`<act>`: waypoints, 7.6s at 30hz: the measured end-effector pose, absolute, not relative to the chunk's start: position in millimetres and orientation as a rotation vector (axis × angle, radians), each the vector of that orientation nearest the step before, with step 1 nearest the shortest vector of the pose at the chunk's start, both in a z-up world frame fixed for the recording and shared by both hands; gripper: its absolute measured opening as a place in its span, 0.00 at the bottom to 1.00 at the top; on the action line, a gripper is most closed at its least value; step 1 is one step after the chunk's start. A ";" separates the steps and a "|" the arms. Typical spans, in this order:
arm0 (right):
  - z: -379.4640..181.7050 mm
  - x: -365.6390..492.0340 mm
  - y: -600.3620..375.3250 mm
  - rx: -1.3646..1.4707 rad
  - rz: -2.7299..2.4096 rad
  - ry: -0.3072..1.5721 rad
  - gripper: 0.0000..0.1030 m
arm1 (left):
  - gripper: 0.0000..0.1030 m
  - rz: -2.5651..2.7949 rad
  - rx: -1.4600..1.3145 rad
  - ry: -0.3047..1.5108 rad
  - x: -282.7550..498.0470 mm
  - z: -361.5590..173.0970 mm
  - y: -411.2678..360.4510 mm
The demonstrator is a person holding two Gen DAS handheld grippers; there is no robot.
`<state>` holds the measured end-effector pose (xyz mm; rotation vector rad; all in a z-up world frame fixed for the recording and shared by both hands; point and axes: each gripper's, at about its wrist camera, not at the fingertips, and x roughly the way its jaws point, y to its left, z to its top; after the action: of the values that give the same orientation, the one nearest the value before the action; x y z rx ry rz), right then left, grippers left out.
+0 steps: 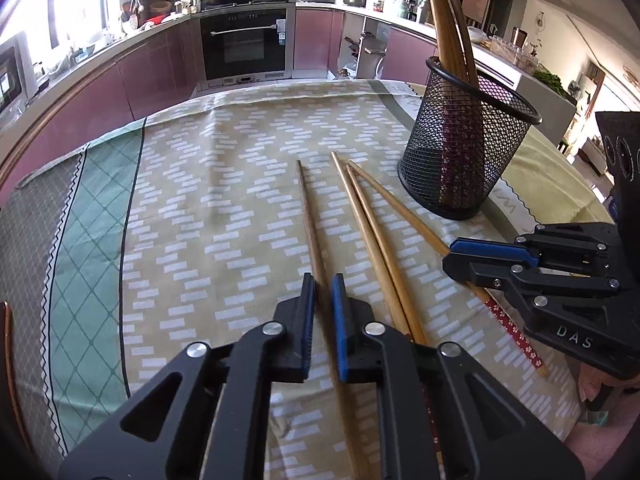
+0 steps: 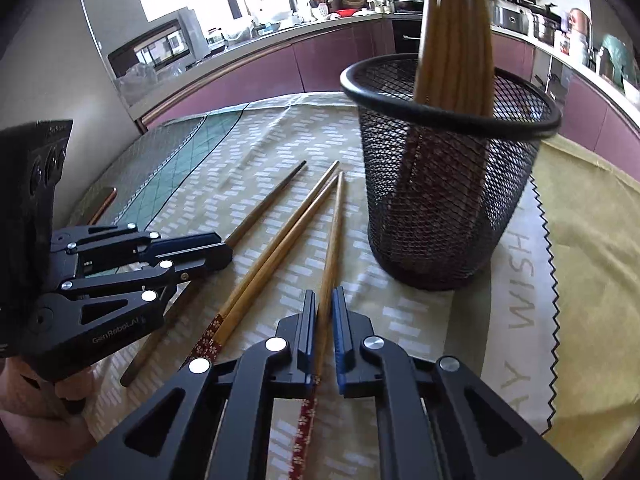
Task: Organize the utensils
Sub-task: 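Lift the left tool's chopstick off the cloth while the right tool lifts its own, then raise the left tool's chopstick upright over the holder while the right tool carries its own there, then lower and open the left tool into the holder while the right tool releases its chopstick, then move both tools back over the last two chopsticks on the cloth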
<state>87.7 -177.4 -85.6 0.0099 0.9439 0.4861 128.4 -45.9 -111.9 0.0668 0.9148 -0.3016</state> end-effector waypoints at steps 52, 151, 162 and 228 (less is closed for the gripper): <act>-38.9 67.3 -205.6 0.078 0.630 0.796 0.06 | 0.07 -0.479 -0.023 0.849 107.6 -70.3 -41.0; 32.4 128.6 -265.0 0.120 0.501 0.616 0.06 | 0.07 -0.590 0.011 0.574 154.9 66.2 -104.4; 14.9 142.9 -264.5 0.135 0.488 0.700 0.08 | 0.08 -0.595 0.106 0.703 175.5 39.0 -127.3; -79.4 42.4 -159.0 -0.107 0.578 0.905 0.46 | 0.47 -0.370 -0.029 0.876 102.3 -100.9 -12.2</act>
<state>42.4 -159.0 -79.4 -0.1070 0.9047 0.5783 102.3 -12.2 -100.9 -0.0294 0.8764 -0.3702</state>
